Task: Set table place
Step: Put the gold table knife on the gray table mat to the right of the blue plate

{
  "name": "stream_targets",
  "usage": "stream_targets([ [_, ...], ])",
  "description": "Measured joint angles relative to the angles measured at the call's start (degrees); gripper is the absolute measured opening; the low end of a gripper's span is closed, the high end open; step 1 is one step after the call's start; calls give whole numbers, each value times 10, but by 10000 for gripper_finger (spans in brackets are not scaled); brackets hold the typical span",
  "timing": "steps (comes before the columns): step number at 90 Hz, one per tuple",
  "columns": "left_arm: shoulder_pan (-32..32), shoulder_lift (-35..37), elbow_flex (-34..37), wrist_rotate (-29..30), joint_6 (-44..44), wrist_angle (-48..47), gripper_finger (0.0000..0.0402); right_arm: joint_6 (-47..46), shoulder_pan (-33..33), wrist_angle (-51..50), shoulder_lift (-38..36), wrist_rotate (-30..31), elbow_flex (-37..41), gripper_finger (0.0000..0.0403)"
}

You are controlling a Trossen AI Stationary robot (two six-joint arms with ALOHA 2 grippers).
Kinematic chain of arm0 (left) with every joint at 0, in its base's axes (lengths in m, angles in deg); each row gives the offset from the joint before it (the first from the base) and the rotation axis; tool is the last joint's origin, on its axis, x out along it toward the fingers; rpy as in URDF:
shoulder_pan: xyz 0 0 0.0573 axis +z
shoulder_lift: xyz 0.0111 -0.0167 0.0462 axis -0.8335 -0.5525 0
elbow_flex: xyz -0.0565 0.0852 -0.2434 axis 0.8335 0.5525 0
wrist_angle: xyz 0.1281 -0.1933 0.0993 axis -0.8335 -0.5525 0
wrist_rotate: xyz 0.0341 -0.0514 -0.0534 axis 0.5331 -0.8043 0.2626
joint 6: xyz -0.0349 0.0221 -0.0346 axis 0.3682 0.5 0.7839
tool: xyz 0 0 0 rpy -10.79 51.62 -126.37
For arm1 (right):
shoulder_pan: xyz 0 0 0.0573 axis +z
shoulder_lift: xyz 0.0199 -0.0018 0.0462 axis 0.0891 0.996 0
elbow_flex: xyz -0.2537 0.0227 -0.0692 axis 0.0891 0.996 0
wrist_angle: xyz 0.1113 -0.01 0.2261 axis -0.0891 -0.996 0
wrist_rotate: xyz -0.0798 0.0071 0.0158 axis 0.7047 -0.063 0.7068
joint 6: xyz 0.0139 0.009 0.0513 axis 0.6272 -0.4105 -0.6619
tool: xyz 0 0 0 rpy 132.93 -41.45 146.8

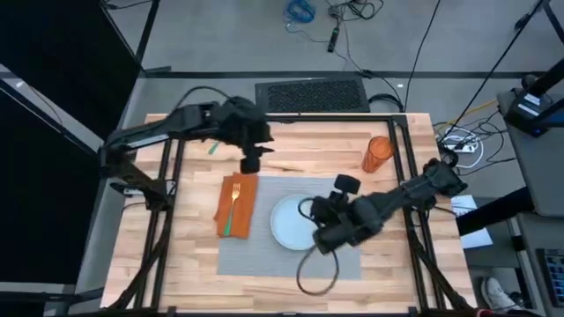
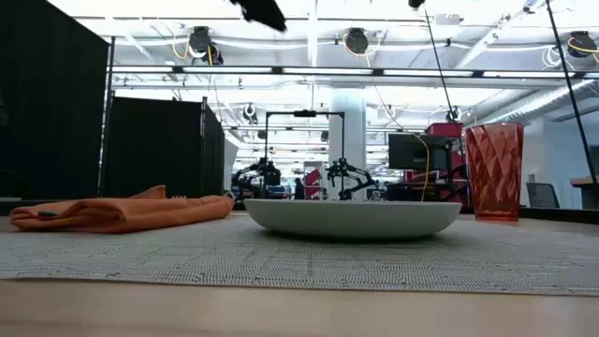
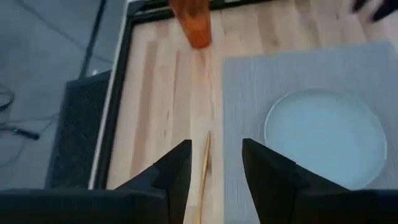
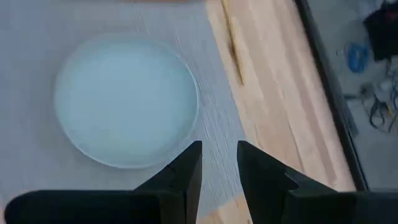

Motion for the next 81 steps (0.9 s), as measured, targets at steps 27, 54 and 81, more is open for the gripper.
stream_targets([
  [27,-76,37,0,86,91,-186,127,162,-158,168,0,-114,76,86],
  [54,-144,113,1,90,150,-233,127,234,-319,359,0,-278,192,86],
  [81,-158,203,1,105,230,-250,127,184,-412,537,27,-457,269,86],
])
